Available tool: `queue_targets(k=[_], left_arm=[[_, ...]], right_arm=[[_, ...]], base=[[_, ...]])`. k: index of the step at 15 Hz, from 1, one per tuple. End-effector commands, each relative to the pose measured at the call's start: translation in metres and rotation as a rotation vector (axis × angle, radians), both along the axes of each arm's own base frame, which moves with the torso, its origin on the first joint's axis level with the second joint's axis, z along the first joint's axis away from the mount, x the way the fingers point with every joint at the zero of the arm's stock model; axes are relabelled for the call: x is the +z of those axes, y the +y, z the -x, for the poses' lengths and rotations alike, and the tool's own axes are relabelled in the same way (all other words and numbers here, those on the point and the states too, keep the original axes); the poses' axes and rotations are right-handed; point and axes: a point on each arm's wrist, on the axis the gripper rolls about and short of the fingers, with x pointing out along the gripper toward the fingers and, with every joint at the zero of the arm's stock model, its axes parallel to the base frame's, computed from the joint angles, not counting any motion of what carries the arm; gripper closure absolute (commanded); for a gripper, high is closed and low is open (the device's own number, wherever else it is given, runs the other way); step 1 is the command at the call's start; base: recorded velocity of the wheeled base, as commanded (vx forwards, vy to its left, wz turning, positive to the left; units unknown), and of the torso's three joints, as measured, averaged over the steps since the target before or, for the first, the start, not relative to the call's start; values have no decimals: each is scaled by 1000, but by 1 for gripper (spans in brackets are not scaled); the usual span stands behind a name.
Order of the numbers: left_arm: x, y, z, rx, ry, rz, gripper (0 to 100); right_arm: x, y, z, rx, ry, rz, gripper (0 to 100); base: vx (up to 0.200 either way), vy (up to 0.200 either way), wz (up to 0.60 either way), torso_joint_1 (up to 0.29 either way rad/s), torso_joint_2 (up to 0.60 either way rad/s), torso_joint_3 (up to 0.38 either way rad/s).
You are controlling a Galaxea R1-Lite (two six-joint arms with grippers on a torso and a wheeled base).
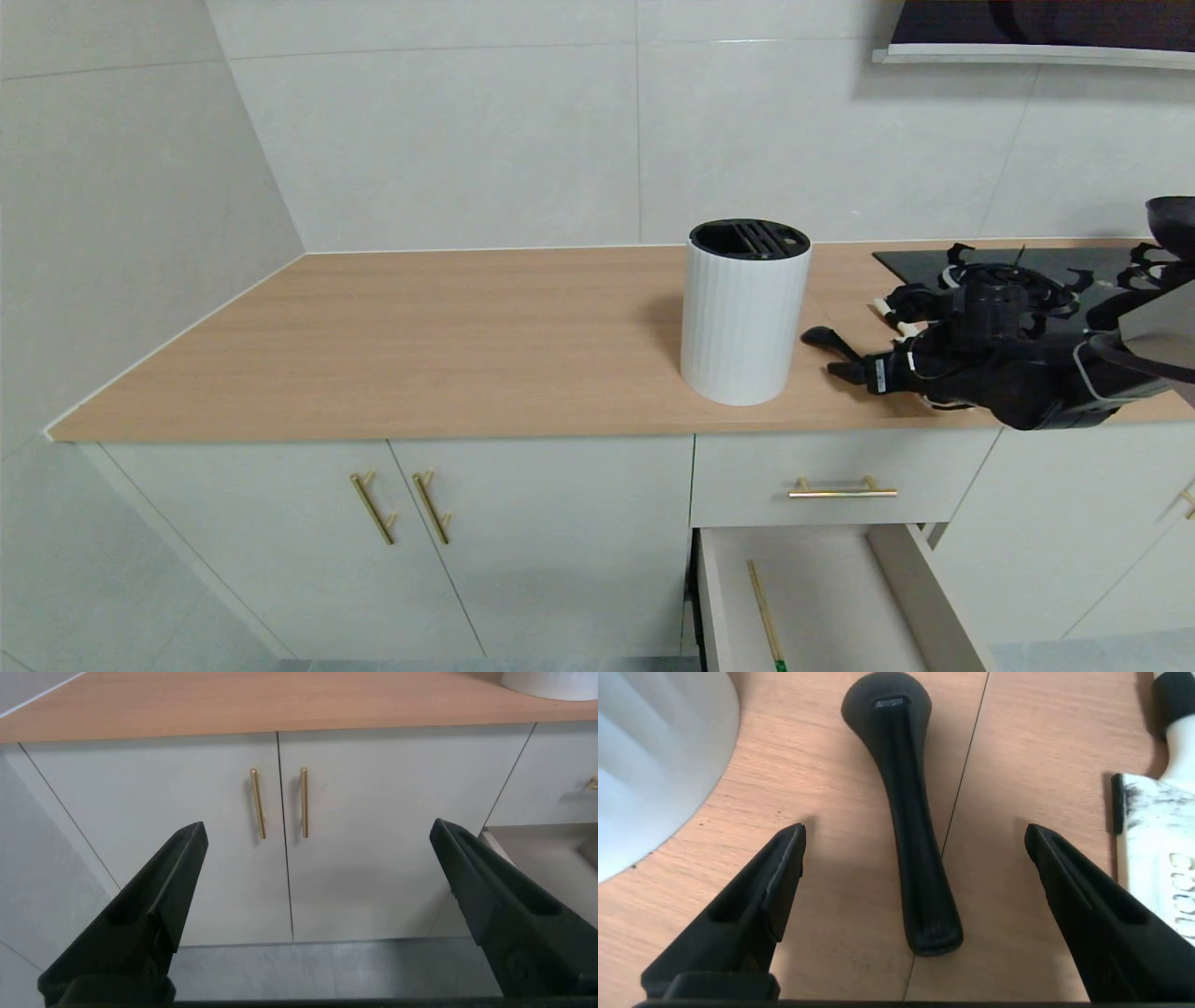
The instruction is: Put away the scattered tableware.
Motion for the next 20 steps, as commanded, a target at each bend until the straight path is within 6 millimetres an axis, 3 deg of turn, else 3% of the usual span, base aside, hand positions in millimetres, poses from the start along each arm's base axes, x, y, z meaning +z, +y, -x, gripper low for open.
queue_targets(k=[1,4,5,15,18,20], left_arm=[[0,0,0,0,0,0,0],[0,0,0,2,0,0,0],[0,0,0,0,0,0,0],[0,0,0,2,0,0,0],[0,0,0,0,0,0,0],[0,0,0,2,0,0,0]], right_arm=[[-4,0,-1,1,7,1,0],[-7,0,-4,1,10,1,0],[-7,0,-5,1,10,1,100],[-2,4,-2,-4,16,-1,100],[28,17,16,-68,83,-25,100],[61,34,44,-121,120,-57,100]], base=[[0,0,0,0,0,0],[0,0,0,0,0,0],[0,0,0,0,0,0],[0,0,0,0,0,0],[0,0,0,0,0,0],[0,0,0,0,0,0]])
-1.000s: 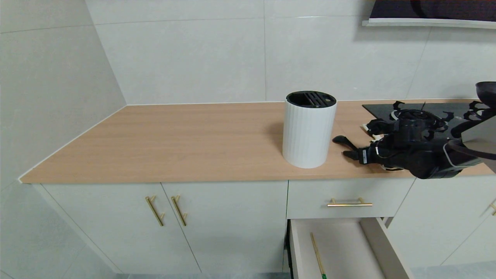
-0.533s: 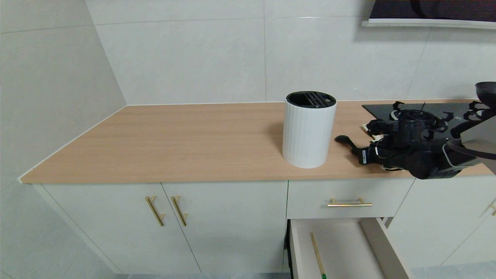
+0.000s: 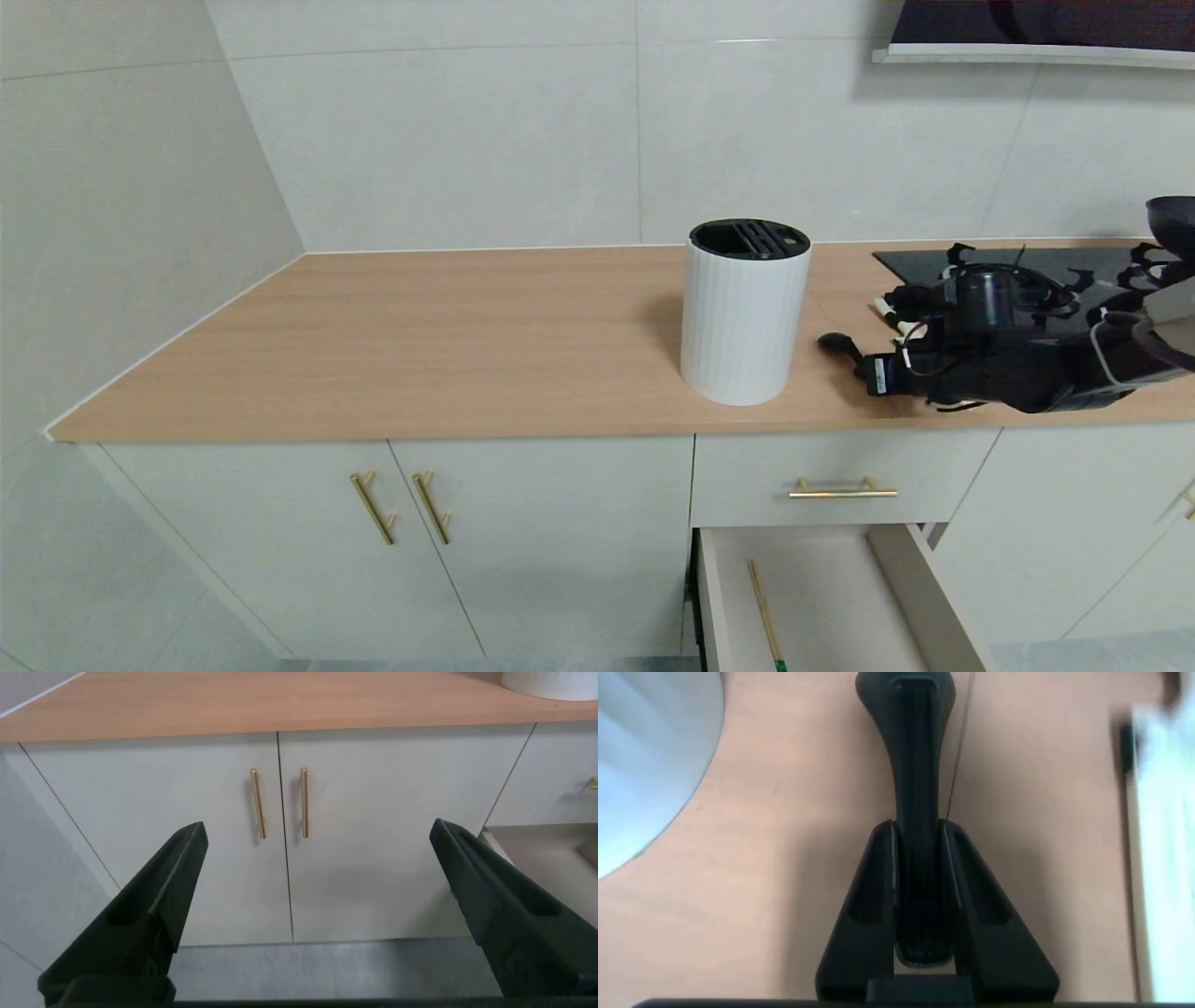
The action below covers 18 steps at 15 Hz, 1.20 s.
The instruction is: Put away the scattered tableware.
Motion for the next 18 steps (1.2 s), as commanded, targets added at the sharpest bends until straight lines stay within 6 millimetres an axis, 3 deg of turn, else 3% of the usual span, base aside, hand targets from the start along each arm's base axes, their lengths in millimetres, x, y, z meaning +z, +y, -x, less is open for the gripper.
queue_targets(k=[1,3,5,8,13,18], left_arm=[[0,0,0,0,0,0,0],[0,0,0,0,0,0,0],[0,0,0,0,0,2,0],[0,0,0,0,0,0,0],[0,0,0,-1,0,0,0],[0,0,0,-1,0,0,0]], right_arm=[[53,21,41,-36,-12,-36,100],[90,27,86,-99,36,-106,100],[113,24,128,-127,88,-145,100],[110,15,170,-129,124,-138,100],[88,19,190,-124,190,-98,100],[64,23,185,-103,234,-59,100]], base=[[0,0,0,0,0,0],[0,0,0,0,0,0],[0,0,0,0,0,0],[0,0,0,0,0,0],[0,0,0,0,0,0],[0,0,0,0,0,0]])
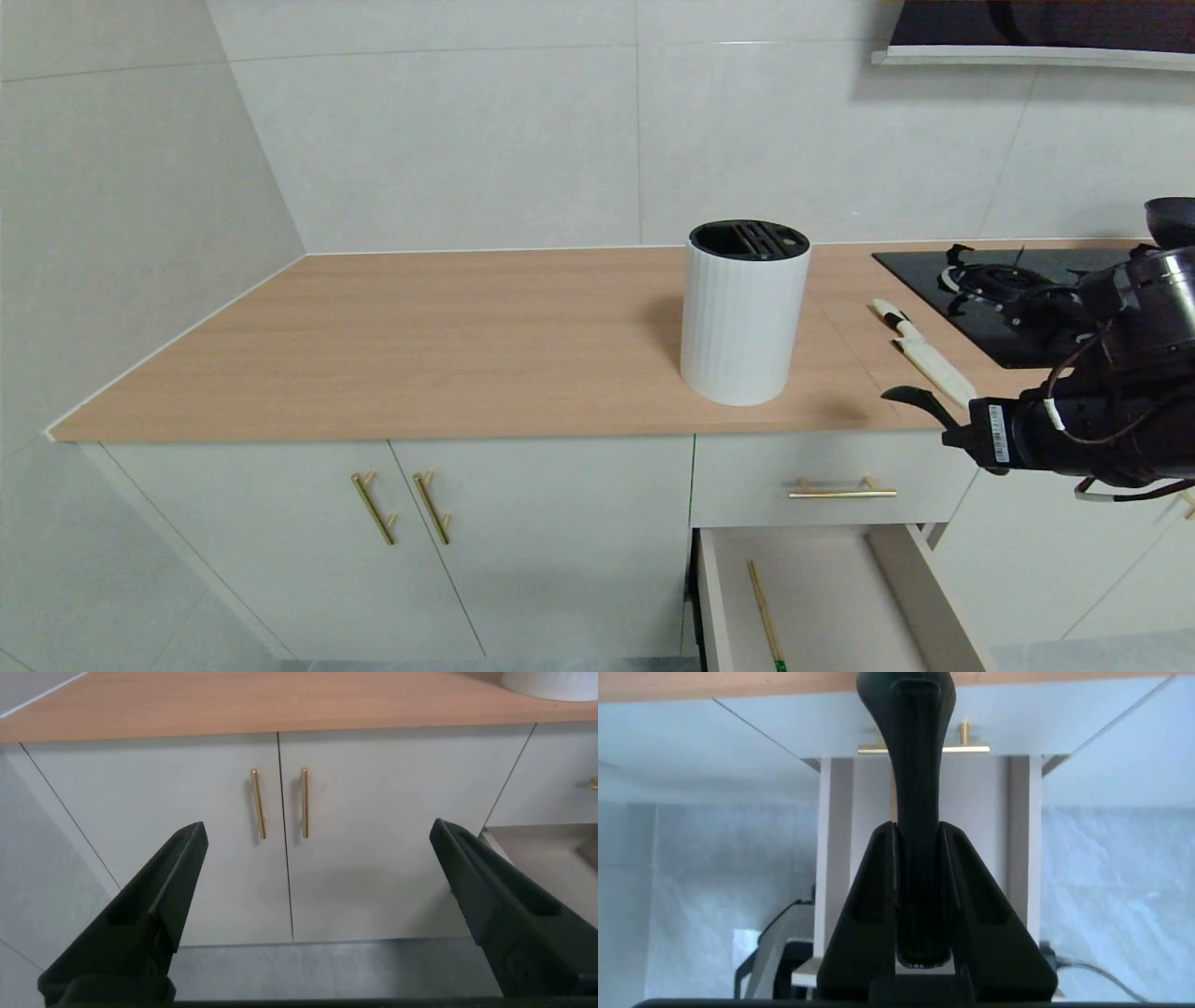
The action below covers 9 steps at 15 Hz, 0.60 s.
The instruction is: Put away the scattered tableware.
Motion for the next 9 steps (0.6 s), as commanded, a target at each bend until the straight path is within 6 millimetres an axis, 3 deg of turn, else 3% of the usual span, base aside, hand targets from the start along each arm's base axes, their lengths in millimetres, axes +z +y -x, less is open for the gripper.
queue_targets(k=[1,9], left_arm=[[0,0,0,1,0,0,0],[0,0,0,1,0,0,0]], right_arm=[[-10,1,-1,13,21,15,100],[-18,1,2,18,41,25,100]], base=[[0,0,0,0,0,0],[0,0,0,-12,23,15]])
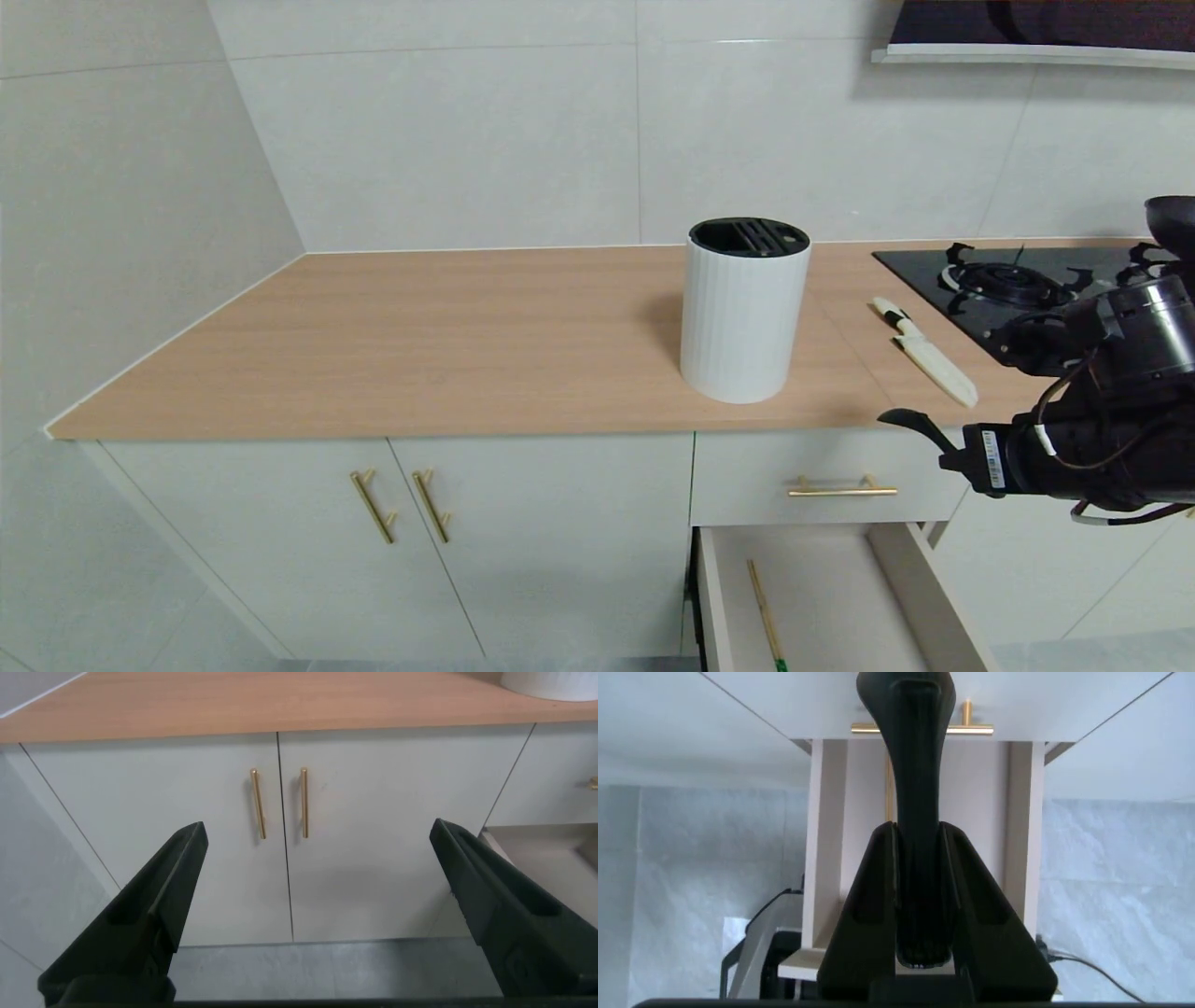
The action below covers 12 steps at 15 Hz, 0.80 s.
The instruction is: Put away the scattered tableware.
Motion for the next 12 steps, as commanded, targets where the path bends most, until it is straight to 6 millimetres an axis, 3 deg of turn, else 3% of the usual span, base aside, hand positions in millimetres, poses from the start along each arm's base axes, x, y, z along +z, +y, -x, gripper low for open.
queue_targets(k=[1,12], left_arm=[[0,0,0,1,0,0,0],[0,0,0,-1,0,0,0]], right_arm=[[-2,0,-1,0,8,2,100],[-11,1,-3,18,41,28,100]], base=[[0,0,0,-159,334,193],[0,0,0,-191,475,278]])
